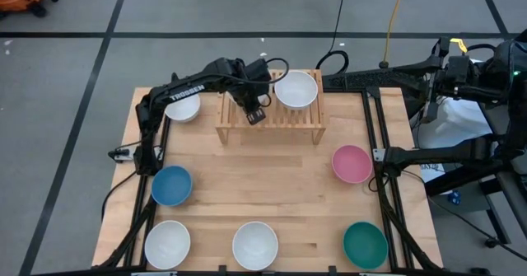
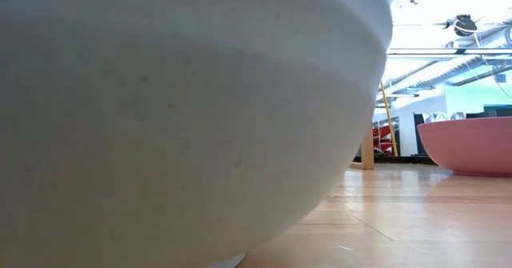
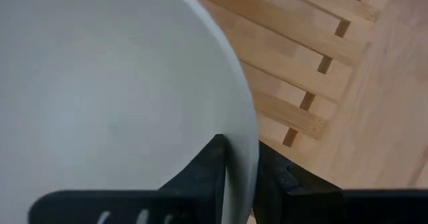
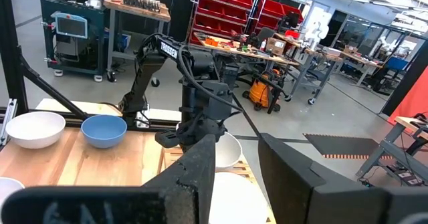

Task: Place and stack bowls onto a shelf
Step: Put the white bowl on the shelf, then stack the pink bowl on top of the white bowl on the shelf

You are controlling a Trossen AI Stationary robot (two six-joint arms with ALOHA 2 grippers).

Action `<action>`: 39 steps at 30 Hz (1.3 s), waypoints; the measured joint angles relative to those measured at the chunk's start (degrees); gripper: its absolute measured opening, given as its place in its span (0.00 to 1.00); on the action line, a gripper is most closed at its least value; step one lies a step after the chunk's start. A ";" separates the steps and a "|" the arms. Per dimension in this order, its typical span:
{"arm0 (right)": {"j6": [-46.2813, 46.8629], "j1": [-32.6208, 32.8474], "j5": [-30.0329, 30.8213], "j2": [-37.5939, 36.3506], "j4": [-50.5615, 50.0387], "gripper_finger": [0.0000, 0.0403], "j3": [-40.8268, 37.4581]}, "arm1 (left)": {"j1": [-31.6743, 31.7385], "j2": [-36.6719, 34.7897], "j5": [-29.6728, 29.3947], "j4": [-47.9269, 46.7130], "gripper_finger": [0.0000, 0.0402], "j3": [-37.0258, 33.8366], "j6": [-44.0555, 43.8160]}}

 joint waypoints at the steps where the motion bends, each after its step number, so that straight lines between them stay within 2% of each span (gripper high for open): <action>1: 0.00 0.00 0.01 0.00 0.00 0.27 0.01 | 0.02 0.00 -0.03 -0.08 0.15 0.00 -0.18; 9: 0.00 0.01 -0.01 0.00 0.00 0.27 0.01 | -0.09 -0.09 -0.48 -0.32 0.21 0.33 0.07; 20: -0.04 0.01 0.00 0.00 -0.01 0.27 0.01 | -0.11 -0.22 -0.98 -0.36 0.21 5.17 0.85; 25: -2.08 0.00 0.00 0.00 -0.02 0.27 0.00 | -0.36 -0.22 -1.03 -0.42 0.21 7.99 5.87; 29: -2.41 0.00 0.01 -0.01 -0.29 0.27 0.01 | -0.70 -0.22 -1.01 -0.76 0.21 11.36 6.71; 34: -2.92 0.02 0.68 -0.04 -5.61 0.27 0.01 | -1.55 -0.81 -1.04 -3.92 0.21 15.71 8.87; 39: -4.54 0.01 6.59 0.32 -18.66 0.27 0.01 | -3.63 -5.57 -0.81 -5.36 0.21 15.08 9.39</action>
